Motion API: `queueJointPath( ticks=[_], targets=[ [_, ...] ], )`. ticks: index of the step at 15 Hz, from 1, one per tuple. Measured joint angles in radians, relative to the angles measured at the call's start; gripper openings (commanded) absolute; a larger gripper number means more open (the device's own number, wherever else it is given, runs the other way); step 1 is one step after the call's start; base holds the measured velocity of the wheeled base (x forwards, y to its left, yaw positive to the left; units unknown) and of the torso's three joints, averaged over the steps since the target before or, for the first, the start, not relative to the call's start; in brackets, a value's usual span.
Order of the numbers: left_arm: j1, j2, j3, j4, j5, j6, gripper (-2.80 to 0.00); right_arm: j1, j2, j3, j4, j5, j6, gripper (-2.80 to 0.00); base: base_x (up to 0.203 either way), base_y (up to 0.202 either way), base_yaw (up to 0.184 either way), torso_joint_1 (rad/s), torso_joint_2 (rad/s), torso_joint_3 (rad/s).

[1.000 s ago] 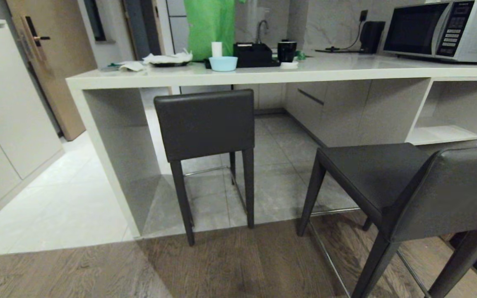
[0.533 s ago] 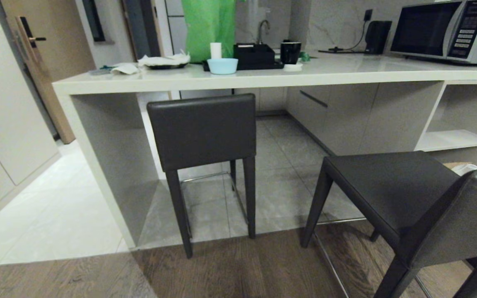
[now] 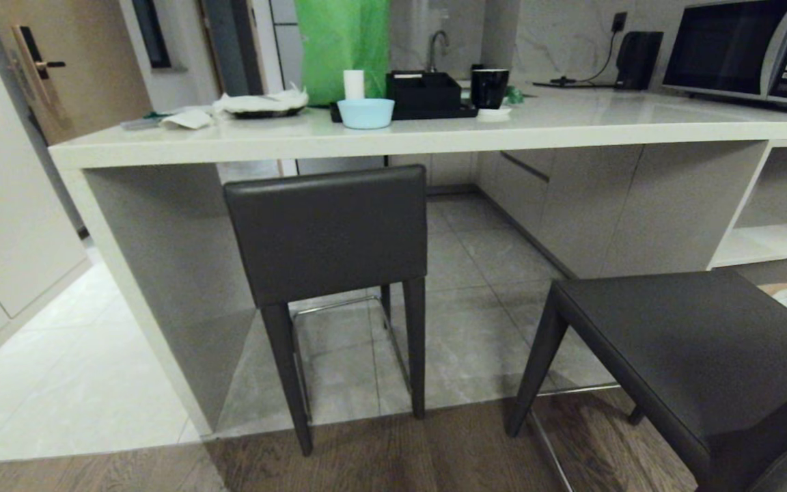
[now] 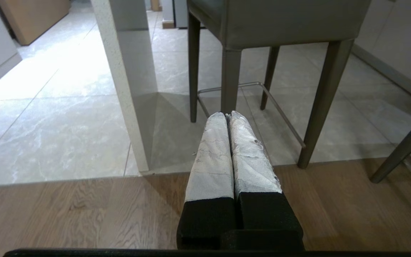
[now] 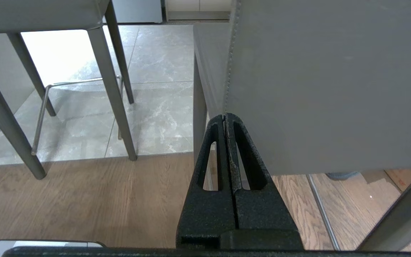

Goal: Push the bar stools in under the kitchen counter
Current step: Pull the gray chair out from under the dining table

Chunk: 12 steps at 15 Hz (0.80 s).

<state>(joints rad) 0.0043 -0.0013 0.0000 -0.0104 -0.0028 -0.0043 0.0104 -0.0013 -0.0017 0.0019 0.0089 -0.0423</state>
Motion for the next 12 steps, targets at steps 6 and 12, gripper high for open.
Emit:
queueJointPath(
  ticks=[6, 12],
  targets=[
    [0.001, 0.000, 0.000, 0.000, 0.000, 0.000, -2.80, 0.001, 0.000, 0.000, 0.000, -0.001, 0.000, -2.80, 0.001, 0.012, -0.001, 0.000, 0.00, 0.001],
    [-0.001, 0.000, 0.000, 0.000, 0.000, 0.000, -2.80, 0.000, 0.000, 0.000, 0.000, -0.002, 0.001, -2.80, 0.000, 0.184, -0.002, 0.001, 0.00, 0.003]
  ],
)
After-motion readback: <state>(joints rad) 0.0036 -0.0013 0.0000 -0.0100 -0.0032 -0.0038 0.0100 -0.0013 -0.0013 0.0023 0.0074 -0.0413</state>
